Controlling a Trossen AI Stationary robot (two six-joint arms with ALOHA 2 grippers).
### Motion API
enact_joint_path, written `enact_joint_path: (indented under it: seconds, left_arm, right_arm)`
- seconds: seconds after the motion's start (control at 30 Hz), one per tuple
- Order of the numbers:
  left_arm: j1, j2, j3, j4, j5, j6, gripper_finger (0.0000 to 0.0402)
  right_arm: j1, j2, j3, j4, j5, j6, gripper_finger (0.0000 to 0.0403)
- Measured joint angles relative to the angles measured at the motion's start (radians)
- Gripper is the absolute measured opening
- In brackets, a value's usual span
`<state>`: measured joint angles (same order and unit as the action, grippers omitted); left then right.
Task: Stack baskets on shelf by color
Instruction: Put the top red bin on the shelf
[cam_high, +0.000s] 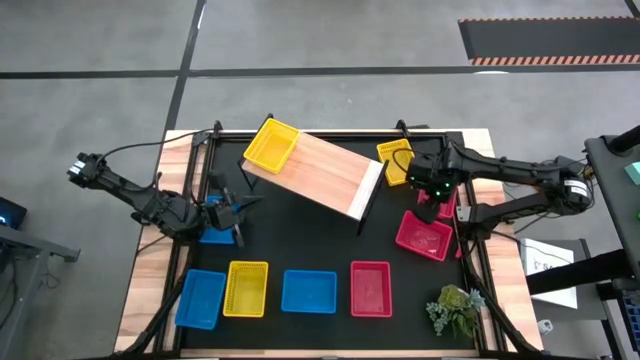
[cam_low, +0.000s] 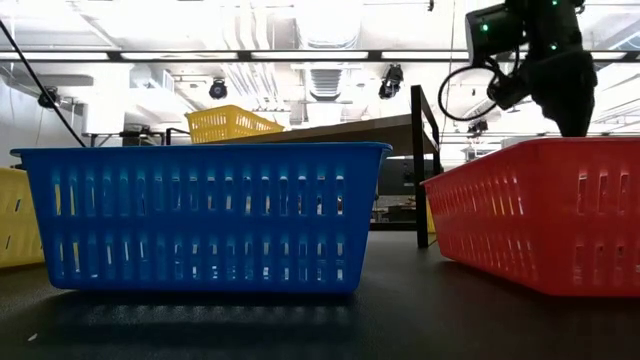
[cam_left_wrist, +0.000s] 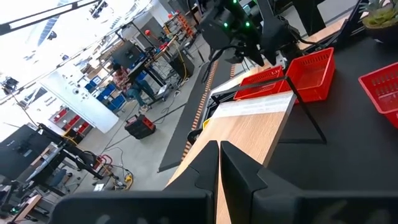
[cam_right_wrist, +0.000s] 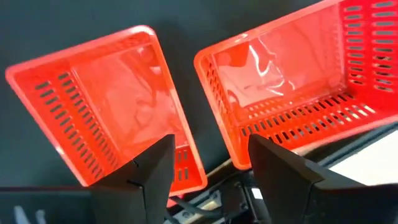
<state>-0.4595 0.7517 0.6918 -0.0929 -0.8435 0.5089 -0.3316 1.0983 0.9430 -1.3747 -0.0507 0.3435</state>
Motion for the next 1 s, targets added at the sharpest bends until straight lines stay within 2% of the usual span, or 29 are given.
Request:
enact_joint_path:
  seconds: [0.3, 0.57, 1.0]
  left_arm:
    - [0.0, 0.0, -0.01, 0.003, 0.0, 0.005, 0.0]
    - [0.0, 0.0, -0.01, 0.003, 0.0, 0.005, 0.0]
    - [0.0, 0.0, -0.012, 0.003, 0.0, 0.004, 0.0]
  right_arm:
    - [0.039, -0.025, -0.104, 0.089, 0.003, -0.095, 0.0168]
    - [0.072, -0.017, -0.152, 0.11, 0.104, -0.145, 0.0149]
    - [0.072, -0.018, -0.193, 0.153, 0.104, -0.158, 0.0139]
